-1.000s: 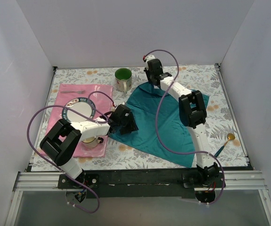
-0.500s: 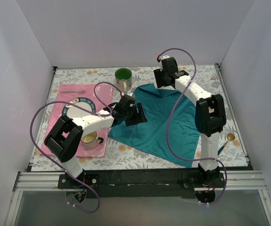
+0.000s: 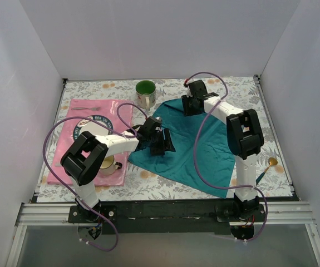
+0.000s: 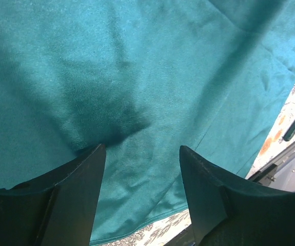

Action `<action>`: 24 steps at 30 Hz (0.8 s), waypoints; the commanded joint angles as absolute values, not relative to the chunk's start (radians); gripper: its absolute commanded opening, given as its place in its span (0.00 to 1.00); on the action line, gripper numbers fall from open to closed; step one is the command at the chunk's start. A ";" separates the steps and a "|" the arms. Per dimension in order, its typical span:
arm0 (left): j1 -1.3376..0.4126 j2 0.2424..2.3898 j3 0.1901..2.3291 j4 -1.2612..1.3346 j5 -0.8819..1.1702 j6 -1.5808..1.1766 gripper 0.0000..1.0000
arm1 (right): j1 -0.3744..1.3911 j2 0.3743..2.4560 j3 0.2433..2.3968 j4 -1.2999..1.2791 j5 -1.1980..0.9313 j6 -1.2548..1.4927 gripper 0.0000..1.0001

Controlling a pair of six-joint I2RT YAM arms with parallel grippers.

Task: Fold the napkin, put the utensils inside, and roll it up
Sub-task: Flatten the napkin out

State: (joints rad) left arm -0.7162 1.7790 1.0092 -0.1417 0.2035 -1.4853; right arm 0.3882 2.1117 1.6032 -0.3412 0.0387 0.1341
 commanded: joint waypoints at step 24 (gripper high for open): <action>-0.715 1.782 1.173 -0.261 0.141 -1.488 0.62 | 0.342 2.220 1.995 -0.413 0.075 0.161 0.67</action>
State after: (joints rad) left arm -0.7155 1.7958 1.0855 -0.2142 0.1902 -1.5063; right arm 0.3462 2.4493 2.1788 -0.3721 0.0864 0.1280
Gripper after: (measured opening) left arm 0.613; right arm 0.658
